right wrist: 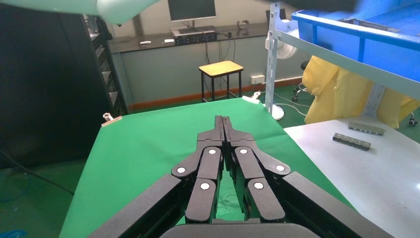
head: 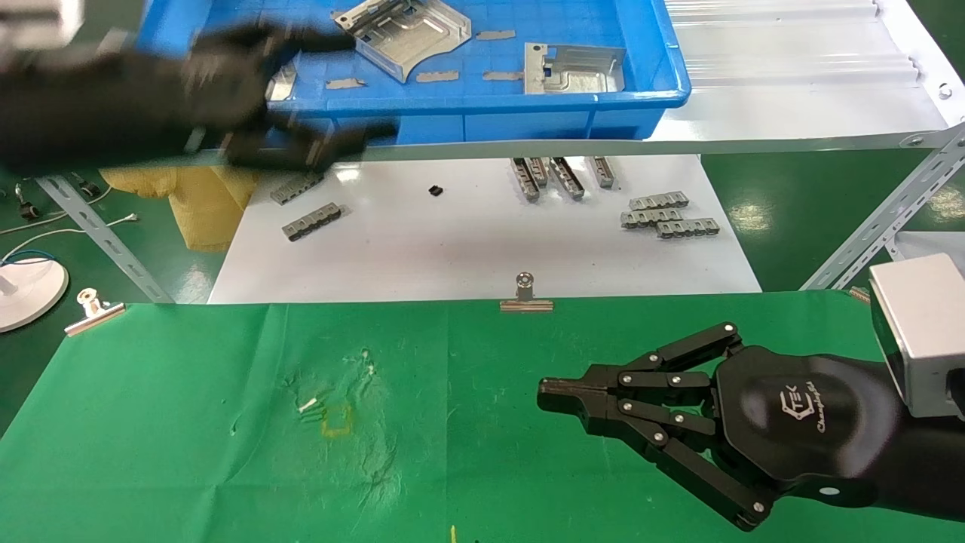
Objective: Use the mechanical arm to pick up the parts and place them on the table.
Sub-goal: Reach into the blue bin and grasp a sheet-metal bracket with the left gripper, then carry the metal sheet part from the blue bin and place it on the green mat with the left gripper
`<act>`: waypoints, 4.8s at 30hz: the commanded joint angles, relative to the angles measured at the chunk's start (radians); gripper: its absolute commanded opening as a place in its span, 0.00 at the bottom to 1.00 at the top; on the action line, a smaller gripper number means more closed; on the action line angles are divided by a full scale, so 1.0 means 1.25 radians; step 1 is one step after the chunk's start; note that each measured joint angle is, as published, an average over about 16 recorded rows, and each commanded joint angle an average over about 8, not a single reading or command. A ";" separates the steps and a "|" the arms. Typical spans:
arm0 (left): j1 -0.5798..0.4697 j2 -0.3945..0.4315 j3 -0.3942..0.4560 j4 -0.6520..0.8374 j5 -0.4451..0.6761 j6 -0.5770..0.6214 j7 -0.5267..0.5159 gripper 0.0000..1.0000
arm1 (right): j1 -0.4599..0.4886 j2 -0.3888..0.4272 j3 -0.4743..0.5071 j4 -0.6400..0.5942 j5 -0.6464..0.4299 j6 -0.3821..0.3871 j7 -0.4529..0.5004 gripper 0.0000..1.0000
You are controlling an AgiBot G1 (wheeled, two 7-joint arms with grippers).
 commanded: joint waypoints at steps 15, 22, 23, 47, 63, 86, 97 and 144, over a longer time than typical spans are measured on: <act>-0.222 0.313 0.051 0.474 0.153 -0.461 0.124 0.83 | 0.000 0.000 0.000 0.000 0.000 0.000 0.000 0.00; -0.233 0.334 0.074 0.506 0.177 -0.498 0.076 0.00 | 0.000 0.000 0.000 0.000 0.000 0.000 0.000 0.00; -0.233 0.335 0.077 0.506 0.180 -0.498 0.067 0.00 | 0.000 0.000 0.000 0.000 0.000 0.000 0.000 0.00; -0.222 0.336 0.140 0.463 0.207 -0.525 -0.075 0.00 | 0.000 0.000 0.000 0.000 0.000 0.000 0.000 0.00; -0.210 0.335 0.184 0.421 0.199 -0.562 -0.086 0.00 | 0.000 0.000 0.000 0.000 0.000 0.000 0.000 0.00; -0.233 0.201 0.109 0.379 0.029 -0.172 0.144 0.00 | 0.000 0.000 0.000 0.000 0.000 0.000 0.000 1.00; -0.190 0.097 0.102 0.374 -0.005 0.157 0.300 0.00 | 0.000 0.000 -0.001 0.000 0.000 0.000 0.000 1.00; 0.027 0.028 0.273 0.486 0.099 0.172 0.758 1.00 | 0.000 0.000 -0.001 0.000 0.001 0.000 0.000 1.00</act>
